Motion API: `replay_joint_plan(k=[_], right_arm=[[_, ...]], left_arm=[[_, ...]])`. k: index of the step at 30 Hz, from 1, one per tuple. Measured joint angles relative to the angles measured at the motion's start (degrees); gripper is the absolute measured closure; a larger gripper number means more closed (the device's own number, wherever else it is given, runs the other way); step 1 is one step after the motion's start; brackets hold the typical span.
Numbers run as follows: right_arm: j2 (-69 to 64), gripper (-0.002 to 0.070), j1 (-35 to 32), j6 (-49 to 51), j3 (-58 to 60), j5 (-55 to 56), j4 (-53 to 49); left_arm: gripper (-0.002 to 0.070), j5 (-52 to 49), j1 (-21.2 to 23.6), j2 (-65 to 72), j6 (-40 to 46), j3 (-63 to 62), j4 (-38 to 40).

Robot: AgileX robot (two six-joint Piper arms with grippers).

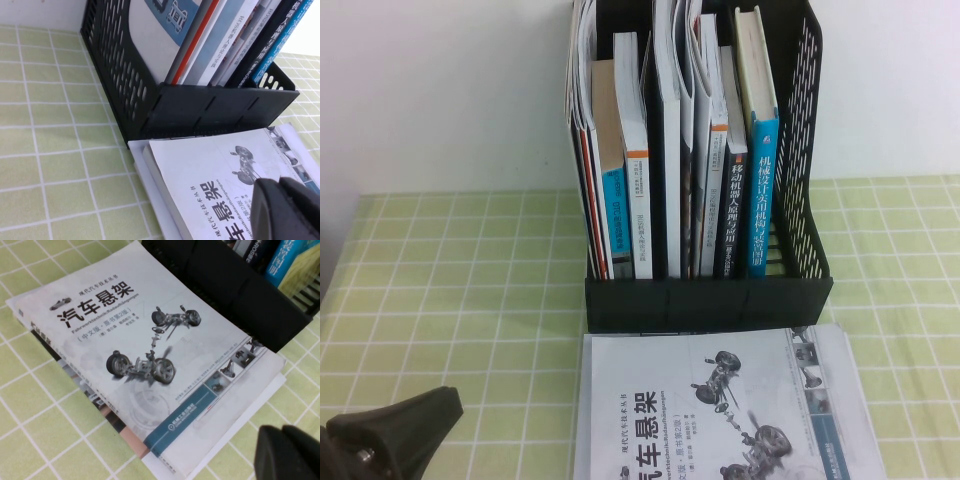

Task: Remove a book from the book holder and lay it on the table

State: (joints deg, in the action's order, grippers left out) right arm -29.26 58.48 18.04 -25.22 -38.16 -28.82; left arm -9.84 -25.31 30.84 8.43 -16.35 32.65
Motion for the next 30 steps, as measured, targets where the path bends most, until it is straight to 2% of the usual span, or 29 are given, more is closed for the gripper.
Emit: replay_joint_plan(k=[5,12,15,20,24,26,30], right_arm=[[0.0,0.0678,0.0,0.0,0.0,0.0,0.0],[0.0,0.0678,0.0,0.0,0.0,0.0,0.0],[0.0,0.0678,0.0,0.0,0.0,0.0,0.0],[0.0,0.0678,0.0,0.0,0.0,0.0,0.0],[0.0,0.0678,0.0,0.0,0.0,0.0,0.0],[0.0,0.0678,0.0,0.0,0.0,0.0,0.0],[0.0,0.0678,0.0,0.0,0.0,0.0,0.0]], left_arm=[[0.0678,0.54,0.0,-7.26,1.95,3.32,-2.87],[0.0678,7.91,0.65,-22.43,1.33,16.44,-9.68],[0.0678,6.57,2.97,-27.6,-0.34,17.7,-11.81],[0.0678,1.48,9.75,-31.04,-1.44,17.68,-15.22],[0.0678,-6.13,14.52,-31.51,-2.45,17.68,-16.15],[0.0678,-9.97,15.73,-31.51,-3.59,17.68,-16.36],[0.0678,-10.39,16.29,-31.51,-4.24,17.68,-16.83]])
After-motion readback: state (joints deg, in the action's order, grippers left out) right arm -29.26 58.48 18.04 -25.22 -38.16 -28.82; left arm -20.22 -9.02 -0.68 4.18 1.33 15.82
